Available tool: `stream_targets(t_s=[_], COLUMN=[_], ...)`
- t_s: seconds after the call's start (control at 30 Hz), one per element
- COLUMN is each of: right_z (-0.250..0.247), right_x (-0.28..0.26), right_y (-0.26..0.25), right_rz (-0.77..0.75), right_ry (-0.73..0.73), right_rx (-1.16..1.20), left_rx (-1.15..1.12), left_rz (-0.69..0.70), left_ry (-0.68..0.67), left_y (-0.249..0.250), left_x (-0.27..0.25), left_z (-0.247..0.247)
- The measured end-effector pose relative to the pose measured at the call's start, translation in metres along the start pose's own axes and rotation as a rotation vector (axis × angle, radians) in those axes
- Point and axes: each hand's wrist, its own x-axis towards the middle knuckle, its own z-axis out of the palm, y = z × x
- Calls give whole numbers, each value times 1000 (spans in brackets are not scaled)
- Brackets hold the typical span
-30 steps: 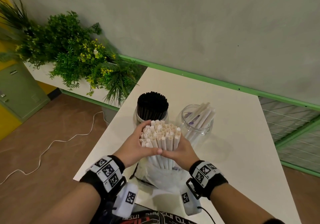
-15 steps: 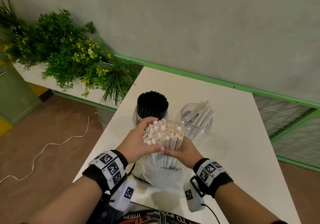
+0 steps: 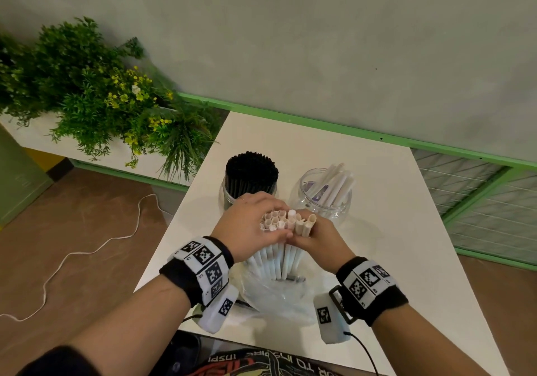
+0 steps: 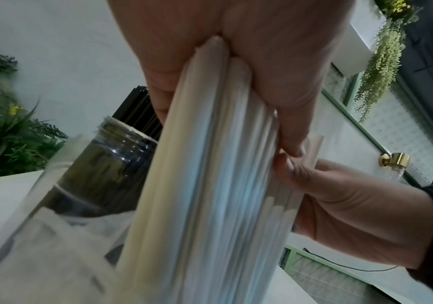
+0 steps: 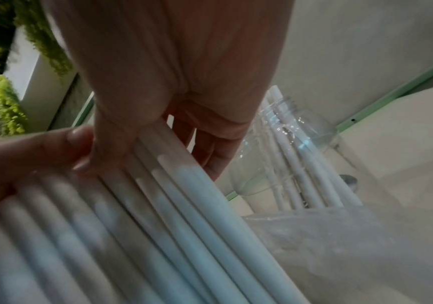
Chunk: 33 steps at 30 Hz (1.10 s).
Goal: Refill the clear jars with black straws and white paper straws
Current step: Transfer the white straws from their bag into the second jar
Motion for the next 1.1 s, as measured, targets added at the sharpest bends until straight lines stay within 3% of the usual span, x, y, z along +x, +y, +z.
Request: stream_targets(t_s=[0.27,0.6,0.77,0.93,1.1], right_z=[2,19,24,28,16], right_x=[-3,-11,-10,-10,-5], right_y=[-1,-8,-8,-5,-6], right_rz=[2,-57,-144,-339,-374], right_ry=[80,285,361,385,449], right_rx=[116,170,3,-254,-271], left_rx=[23,64,104,115,110], left_rz=[12,38,56,43,46], left_ry=[26,-3,5,1,0], left_y=[-4,-7,-10,-7,-8], left_x=[2,6,6,7,8], left_z=[3,3,4,5,5])
